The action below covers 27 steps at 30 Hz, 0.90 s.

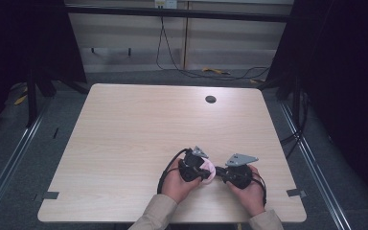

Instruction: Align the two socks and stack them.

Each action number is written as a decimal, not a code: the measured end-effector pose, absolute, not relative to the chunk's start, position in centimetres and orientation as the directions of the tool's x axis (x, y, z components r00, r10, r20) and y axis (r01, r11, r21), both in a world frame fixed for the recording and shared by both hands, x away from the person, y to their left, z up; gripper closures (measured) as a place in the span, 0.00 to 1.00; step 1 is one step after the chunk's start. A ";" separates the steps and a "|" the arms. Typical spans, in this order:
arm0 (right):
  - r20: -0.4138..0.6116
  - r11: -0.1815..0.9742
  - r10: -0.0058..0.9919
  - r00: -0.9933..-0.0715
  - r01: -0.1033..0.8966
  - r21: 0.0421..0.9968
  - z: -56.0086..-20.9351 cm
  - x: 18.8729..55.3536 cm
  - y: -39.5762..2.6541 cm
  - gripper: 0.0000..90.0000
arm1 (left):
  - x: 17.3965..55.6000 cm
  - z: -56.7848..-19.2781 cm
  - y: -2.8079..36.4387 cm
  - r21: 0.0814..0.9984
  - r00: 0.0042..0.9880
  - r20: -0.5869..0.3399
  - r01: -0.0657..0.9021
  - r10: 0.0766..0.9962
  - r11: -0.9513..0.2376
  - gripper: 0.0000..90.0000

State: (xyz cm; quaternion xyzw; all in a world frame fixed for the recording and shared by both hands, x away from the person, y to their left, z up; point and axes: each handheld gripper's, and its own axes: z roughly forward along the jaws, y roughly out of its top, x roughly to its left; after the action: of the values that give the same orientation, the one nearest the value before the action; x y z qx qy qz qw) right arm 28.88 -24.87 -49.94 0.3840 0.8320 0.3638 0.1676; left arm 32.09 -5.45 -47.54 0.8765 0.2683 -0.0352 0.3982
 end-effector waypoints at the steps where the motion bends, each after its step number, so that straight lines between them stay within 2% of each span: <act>1: -0.001 0.441 0.761 -0.649 0.517 0.734 -49.9 28.9 -24.8 0.96 | 32.1 -47.6 -5.6 0.679 0.857 -0.272 0.493 0.437 -0.545 0.98; 8: 0.016 0.423 0.766 -0.642 0.523 0.741 -50.1 28.9 -25.0 0.96 | 32.0 -48.7 -6.5 0.666 0.852 -0.301 0.509 0.428 -0.545 0.97; 11: -0.004 0.426 0.780 -0.626 0.527 0.735 -49.9 28.9 -25.3 0.95 | 32.0 -48.5 -6.3 0.678 0.858 -0.290 0.496 0.423 -0.543 0.87; 15: 0.025 0.346 0.802 -0.597 0.499 0.795 -48.3 28.6 -26.1 0.94 | 31.7 -48.4 -6.0 0.680 0.861 -0.288 0.493 0.420 -0.543 0.85; 17: 0.035 0.328 0.786 -0.617 0.466 0.822 -47.6 28.5 -26.1 0.93 | 31.6 -48.5 -5.9 0.682 0.863 -0.286 0.489 0.417 -0.543 0.84; 21: 0.026 0.354 0.755 -0.655 0.442 0.824 -47.2 28.5 -25.1 0.90 | 31.4 -48.4 -5.8 0.684 0.869 -0.282 0.479 0.406 -0.549 0.78; 27: 0.015 0.413 0.738 -0.675 0.469 0.781 -48.4 29.0 -24.3 0.90 | 31.1 -47.7 -4.8 0.692 0.870 -0.259 0.470 0.420 -0.547 0.67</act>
State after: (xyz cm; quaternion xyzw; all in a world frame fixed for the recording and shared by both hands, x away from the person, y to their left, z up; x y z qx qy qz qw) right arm 28.99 -24.25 -48.36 0.3662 0.8236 0.3990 0.1686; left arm 31.10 -4.76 -47.69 0.8790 0.2532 -0.0315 0.4029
